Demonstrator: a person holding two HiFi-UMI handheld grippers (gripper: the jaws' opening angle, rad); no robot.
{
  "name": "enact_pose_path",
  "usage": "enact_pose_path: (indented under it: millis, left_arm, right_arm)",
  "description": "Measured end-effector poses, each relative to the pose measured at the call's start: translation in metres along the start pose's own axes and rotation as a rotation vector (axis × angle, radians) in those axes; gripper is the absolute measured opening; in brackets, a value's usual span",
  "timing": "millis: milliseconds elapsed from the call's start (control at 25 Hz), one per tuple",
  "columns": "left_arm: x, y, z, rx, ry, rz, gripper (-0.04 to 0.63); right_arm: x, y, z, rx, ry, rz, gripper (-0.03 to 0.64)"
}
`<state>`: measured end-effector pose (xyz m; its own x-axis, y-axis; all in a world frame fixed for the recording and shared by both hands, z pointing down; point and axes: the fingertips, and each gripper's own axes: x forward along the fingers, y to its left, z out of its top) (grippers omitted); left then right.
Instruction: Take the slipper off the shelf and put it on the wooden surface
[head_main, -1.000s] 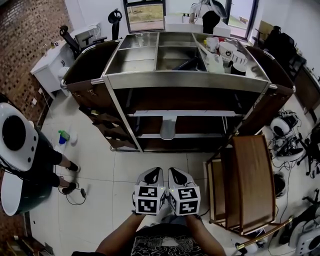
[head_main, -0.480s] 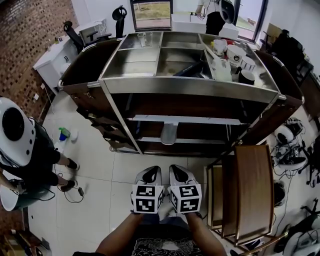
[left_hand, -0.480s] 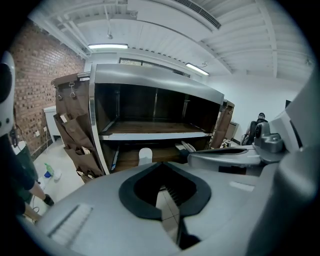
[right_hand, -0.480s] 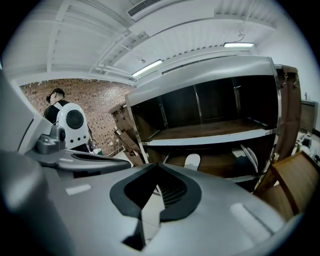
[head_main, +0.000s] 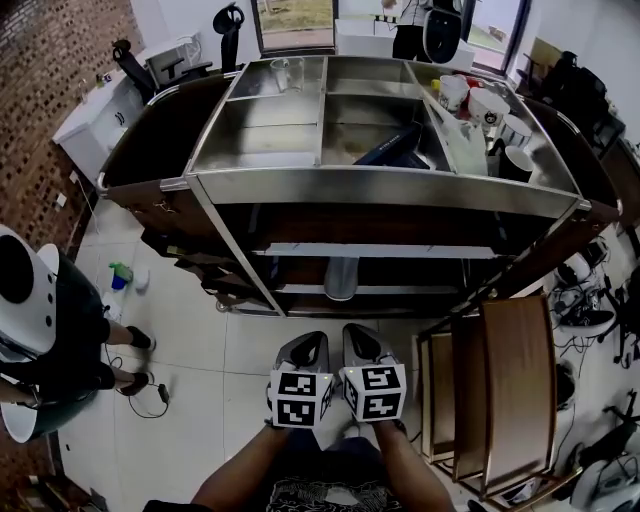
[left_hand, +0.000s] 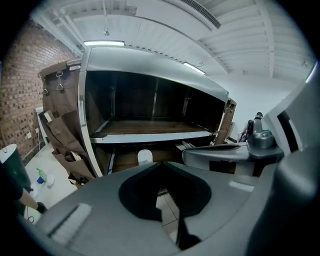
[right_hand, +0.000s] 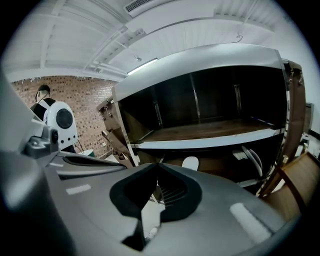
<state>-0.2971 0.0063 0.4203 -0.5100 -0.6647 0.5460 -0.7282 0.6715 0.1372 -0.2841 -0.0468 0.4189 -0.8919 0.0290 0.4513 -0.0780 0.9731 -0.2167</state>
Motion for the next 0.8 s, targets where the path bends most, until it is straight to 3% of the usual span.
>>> enact_pose_path:
  millis: [120,360,800]
  left_arm:
    - [0.022,0.009,0.002,0.030,0.004,-0.020,0.006]
    - [0.052,0.029,0.006,0.007,-0.018,-0.026,0.006]
    - [0.111,0.053,-0.023,0.014,-0.027,-0.022,0.006]
  right_arm:
    - [0.022,-0.005,0.003,-0.003,-0.007,-0.019,0.000]
    - [0.060,-0.015,-0.004,-0.008,0.003,-0.041,0.000]
    - [0.117,-0.049,-0.043,-0.026,0.006,-0.057,0.008]
